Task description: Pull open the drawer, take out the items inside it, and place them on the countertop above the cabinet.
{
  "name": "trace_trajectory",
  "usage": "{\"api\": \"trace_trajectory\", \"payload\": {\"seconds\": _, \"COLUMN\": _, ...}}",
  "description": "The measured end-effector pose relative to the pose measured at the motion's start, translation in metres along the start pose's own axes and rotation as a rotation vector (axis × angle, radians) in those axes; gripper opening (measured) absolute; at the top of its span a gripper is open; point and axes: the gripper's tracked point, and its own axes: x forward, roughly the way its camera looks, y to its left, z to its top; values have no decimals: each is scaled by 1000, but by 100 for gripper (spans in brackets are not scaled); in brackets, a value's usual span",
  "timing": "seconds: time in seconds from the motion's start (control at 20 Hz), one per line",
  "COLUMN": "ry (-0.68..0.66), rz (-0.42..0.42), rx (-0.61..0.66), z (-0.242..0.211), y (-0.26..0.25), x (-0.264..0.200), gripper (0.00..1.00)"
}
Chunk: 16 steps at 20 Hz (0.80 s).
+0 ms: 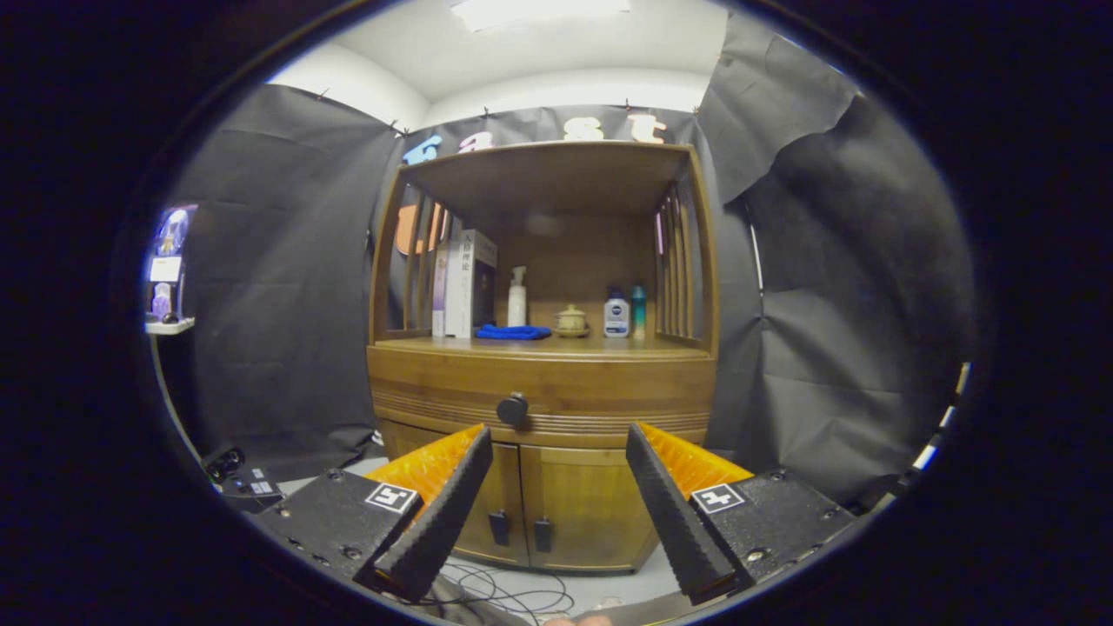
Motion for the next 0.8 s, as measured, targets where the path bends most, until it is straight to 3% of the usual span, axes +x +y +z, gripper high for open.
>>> {"api": "trace_trajectory", "payload": {"seconds": 0.45, "ry": 69, "rz": 43, "rx": -16, "z": -24, "y": 36, "x": 115, "gripper": 100}}
{"api": "trace_trajectory", "payload": {"seconds": 0.8, "ry": 125, "rz": -9, "rx": -57, "z": -44, "y": 41, "x": 171, "gripper": 100}}
